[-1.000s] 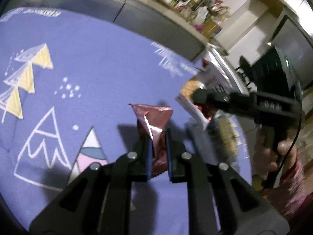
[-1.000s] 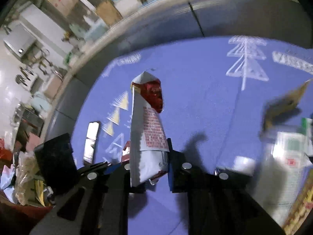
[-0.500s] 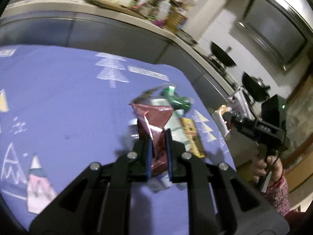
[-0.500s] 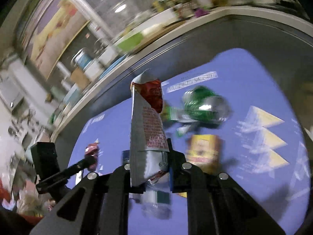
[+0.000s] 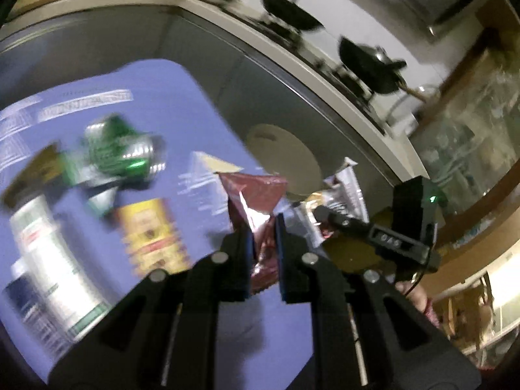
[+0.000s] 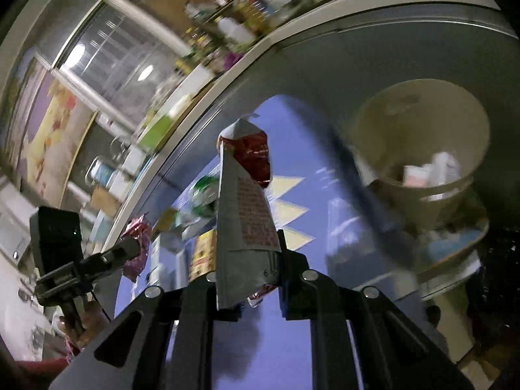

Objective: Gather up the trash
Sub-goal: 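Carry the wrapper and packet over the beige bin and open both grippers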

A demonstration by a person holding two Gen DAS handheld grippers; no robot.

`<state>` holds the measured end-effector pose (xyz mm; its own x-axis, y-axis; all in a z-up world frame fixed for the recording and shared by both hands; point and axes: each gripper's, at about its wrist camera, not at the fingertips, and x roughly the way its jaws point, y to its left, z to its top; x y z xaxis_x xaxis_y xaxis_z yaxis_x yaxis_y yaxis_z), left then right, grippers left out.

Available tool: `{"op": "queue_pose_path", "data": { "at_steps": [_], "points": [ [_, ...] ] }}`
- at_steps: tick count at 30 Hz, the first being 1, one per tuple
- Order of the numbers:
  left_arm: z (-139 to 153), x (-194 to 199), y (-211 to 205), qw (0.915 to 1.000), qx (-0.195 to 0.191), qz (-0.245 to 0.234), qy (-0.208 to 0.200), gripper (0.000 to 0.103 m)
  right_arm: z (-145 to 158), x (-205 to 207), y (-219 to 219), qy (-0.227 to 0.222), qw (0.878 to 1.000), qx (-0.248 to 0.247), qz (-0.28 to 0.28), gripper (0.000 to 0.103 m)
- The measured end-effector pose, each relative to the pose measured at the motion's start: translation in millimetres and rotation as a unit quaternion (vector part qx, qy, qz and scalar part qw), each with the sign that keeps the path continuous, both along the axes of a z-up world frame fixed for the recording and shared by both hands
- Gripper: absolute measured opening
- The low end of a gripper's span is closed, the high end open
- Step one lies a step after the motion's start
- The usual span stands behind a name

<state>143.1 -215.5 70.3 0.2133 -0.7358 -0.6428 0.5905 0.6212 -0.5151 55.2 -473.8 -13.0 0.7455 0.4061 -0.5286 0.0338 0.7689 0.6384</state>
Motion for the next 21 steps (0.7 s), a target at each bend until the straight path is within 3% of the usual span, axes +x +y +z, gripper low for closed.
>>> {"op": "queue_pose_path", "data": {
  "at_steps": [8, 12, 17, 20, 21],
  "points": [
    [-14, 45, -150, 0.9969, 0.010, -0.071, 0.032, 0.012, -21, 23, -88, 0.020, 0.997, -0.013, -0.072, 0.012],
    [-43, 78, -216, 0.9953, 0.027, -0.075, 0.055, 0.012, -36, 38, -121, 0.040, 0.994, -0.022, -0.098, 0.013],
    [-79, 101, -268, 0.9943, 0.062, -0.069, 0.051, 0.014, -61, 63, -152, 0.071, 0.989, -0.025, -0.125, 0.017],
    [-98, 113, -278, 0.9931, 0.079, -0.055, 0.067, 0.020, -76, 78, -158, 0.089, 0.989, -0.028, -0.118, 0.028],
    [-102, 116, -279, 0.9930, 0.076, -0.048, 0.076, 0.023, -77, 81, -157, 0.094, 0.988, -0.030, -0.116, 0.039]
  ]
}}
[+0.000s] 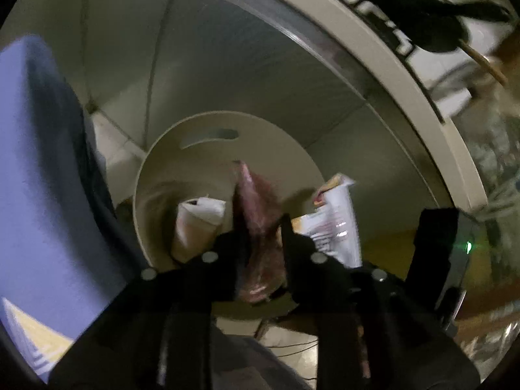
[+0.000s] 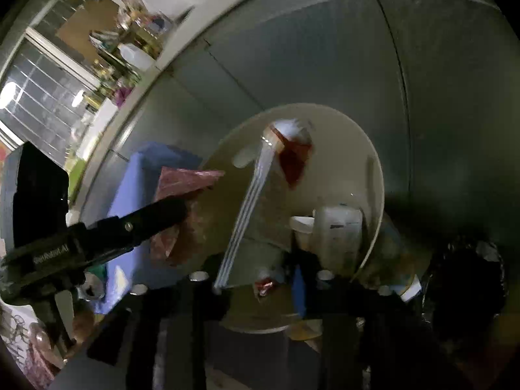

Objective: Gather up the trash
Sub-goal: 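Carry the wrapper and packet over the beige bin and open both grippers, then move both grippers back over the table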

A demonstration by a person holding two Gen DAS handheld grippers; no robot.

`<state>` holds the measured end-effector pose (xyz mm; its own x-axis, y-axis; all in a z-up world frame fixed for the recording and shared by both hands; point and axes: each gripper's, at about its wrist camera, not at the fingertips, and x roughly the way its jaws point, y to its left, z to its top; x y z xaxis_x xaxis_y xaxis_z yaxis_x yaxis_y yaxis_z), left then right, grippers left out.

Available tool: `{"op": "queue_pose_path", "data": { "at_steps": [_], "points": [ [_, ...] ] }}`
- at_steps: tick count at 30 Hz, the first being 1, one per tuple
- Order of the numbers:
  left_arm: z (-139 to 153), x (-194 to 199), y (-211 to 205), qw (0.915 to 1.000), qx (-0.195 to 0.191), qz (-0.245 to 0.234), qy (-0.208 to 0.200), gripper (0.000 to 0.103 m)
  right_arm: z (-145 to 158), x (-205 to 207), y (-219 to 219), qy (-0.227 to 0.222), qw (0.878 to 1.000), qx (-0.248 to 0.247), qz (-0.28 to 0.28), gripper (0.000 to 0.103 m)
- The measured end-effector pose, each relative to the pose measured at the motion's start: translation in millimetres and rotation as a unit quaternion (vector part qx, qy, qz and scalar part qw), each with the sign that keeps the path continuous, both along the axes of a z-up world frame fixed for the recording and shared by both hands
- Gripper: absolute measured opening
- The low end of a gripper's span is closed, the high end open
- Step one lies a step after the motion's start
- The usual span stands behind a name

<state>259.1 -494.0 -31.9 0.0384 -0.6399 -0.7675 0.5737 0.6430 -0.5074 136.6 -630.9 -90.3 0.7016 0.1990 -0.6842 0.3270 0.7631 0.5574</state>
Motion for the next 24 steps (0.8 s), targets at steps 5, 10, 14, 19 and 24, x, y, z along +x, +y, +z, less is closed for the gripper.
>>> {"op": "queue_pose_path", "data": {
  "at_steps": [5, 10, 14, 19, 24],
  "points": [
    [-11, 11, 12, 0.9980, -0.019, 0.052, 0.031, 0.062, 1, 11, 10, -0.004, 1.000, -0.022, 0.018, 0.060],
    [4, 2, 30, 0.9967, -0.040, 0.065, 0.029, 0.062, 20, -3, 14, -0.038, 0.999, -0.032, 0.000, 0.060],
    [30, -22, 47, 0.9964, -0.054, 0.065, 0.000, 0.062, 41, -27, 27, -0.075, 0.997, -0.027, -0.009, 0.060],
    [63, -78, 86, 0.9935, -0.083, 0.058, -0.052, 0.062, 57, -63, 50, -0.111, 0.994, -0.011, -0.017, 0.060],
    [69, -130, 126, 0.9922, -0.061, 0.044, -0.100, 0.062, 54, -89, 89, -0.115, 0.993, 0.001, 0.000, 0.060]
  ]
}}
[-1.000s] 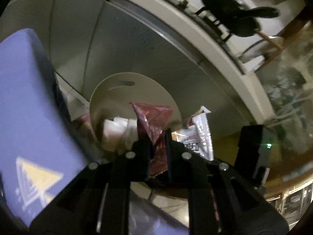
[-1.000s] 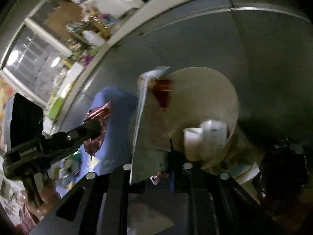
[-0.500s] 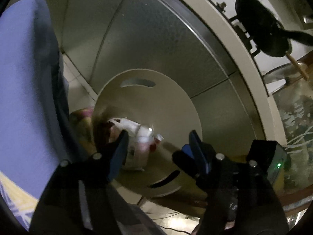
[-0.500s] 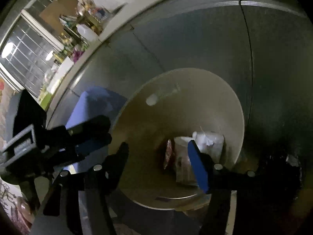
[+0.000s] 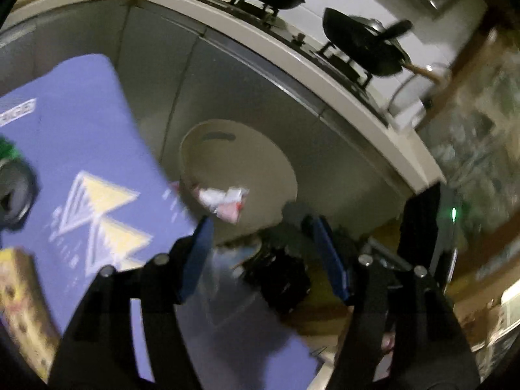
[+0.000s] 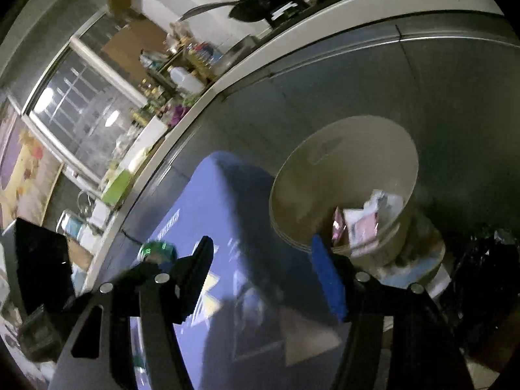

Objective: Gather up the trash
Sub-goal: 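Move both grippers back over the table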

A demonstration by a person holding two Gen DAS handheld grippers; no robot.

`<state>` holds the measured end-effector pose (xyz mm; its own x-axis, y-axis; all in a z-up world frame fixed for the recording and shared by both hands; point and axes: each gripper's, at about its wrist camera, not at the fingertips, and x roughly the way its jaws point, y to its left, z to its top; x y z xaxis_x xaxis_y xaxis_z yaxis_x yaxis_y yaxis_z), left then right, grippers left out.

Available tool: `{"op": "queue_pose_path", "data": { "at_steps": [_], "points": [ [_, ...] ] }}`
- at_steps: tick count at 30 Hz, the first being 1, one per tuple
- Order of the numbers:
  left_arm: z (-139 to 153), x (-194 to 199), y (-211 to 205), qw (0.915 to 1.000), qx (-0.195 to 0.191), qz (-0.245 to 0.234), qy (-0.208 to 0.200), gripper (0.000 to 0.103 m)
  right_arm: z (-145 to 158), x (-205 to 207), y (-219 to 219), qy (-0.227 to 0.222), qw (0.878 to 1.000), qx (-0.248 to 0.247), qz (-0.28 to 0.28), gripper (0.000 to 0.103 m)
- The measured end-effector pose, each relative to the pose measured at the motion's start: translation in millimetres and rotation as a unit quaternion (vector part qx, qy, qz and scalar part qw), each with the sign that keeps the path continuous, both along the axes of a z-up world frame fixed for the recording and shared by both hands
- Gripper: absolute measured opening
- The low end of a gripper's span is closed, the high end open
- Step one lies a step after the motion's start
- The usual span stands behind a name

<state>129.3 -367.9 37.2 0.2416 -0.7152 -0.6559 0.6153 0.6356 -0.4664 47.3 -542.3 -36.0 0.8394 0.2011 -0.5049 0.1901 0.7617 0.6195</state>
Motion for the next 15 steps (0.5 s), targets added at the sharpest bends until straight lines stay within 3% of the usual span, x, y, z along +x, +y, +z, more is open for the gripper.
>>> {"op": "queue_pose_path", "data": {
  "at_steps": [5, 10, 15],
  "points": [
    [1, -28, 57, 0.9995, 0.020, 0.016, -0.019, 0.062, 9, -11, 46, -0.002, 0.999, -0.008, 0.044, 0.060],
    [13, -46, 124, 0.9983, 0.005, 0.044, -0.037, 0.062, 18, -17, 98, -0.007, 0.995, -0.006, 0.100, 0.060],
    [18, -61, 198, 0.9962, -0.007, 0.073, -0.047, 0.062, 21, -21, 165, 0.001, 0.984, -0.042, 0.171, 0.058]
  ]
}}
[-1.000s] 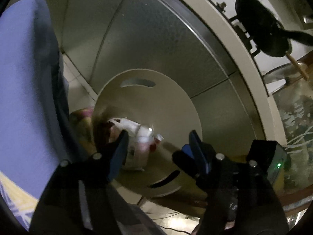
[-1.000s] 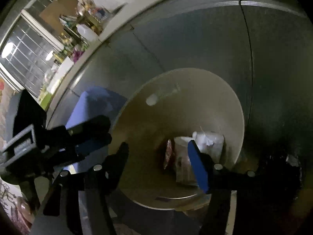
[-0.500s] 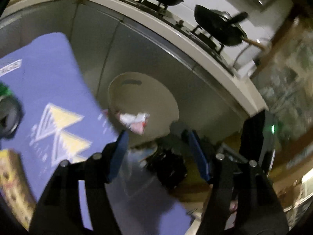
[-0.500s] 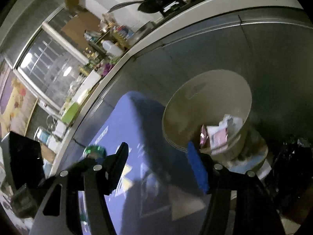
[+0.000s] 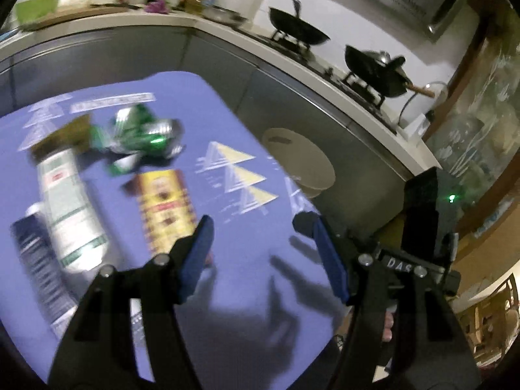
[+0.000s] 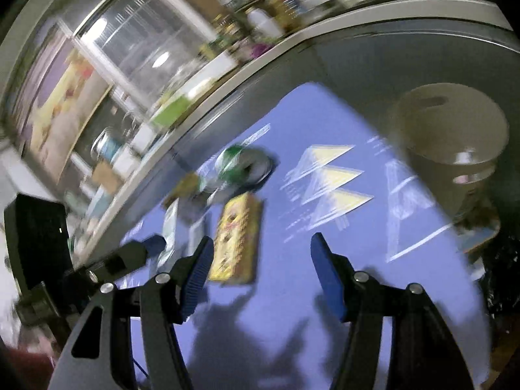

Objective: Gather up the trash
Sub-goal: 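Move both grippers back over the table, then grasp the dark blue carton with the left gripper while the right gripper grasps the clear bottle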

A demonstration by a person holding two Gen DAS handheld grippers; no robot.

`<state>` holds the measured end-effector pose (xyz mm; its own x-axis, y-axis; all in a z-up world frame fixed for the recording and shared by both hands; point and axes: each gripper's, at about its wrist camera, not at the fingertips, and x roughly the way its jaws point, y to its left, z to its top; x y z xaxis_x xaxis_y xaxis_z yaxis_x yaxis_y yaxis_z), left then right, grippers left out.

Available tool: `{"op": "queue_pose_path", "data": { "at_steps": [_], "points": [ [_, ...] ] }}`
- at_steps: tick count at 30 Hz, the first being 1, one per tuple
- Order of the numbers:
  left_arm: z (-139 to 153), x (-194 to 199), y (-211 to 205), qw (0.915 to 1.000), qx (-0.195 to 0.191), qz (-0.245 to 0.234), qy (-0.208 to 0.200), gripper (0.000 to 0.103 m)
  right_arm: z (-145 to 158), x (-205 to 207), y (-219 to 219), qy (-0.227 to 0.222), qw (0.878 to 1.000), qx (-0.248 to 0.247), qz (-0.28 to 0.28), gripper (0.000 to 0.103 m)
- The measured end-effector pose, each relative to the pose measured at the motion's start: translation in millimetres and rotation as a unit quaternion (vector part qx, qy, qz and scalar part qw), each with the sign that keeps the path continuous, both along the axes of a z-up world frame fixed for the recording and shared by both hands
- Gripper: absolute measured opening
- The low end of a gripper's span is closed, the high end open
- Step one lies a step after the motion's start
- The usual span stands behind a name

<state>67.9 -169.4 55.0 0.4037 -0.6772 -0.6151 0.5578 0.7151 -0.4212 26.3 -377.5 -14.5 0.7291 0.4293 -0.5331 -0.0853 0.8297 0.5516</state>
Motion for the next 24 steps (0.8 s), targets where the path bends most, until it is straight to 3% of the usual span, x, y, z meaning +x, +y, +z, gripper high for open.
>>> {"op": "queue_pose_path", "data": {
  "at_steps": [5, 9, 11, 24],
  "points": [
    [-5, -3, 87, 0.9977, -0.009, 0.066, 0.014, 0.062, -3, -4, 52, 0.005, 0.999, -0.016, 0.052, 0.053],
    [-23, 8, 142, 0.9885, -0.004, 0.145, 0.043, 0.062, -9, -5, 95, 0.014, 0.994, -0.031, 0.101, 0.049],
    [-35, 15, 154, 0.9849, -0.007, 0.159, 0.068, 0.062, -12, -6, 113, 0.019, 0.992, -0.041, 0.117, 0.048],
    [-73, 29, 140, 0.9832, 0.056, 0.154, 0.081, 0.063, -31, 2, 161, 0.055, 0.984, -0.103, 0.136, 0.048]
  ]
}}
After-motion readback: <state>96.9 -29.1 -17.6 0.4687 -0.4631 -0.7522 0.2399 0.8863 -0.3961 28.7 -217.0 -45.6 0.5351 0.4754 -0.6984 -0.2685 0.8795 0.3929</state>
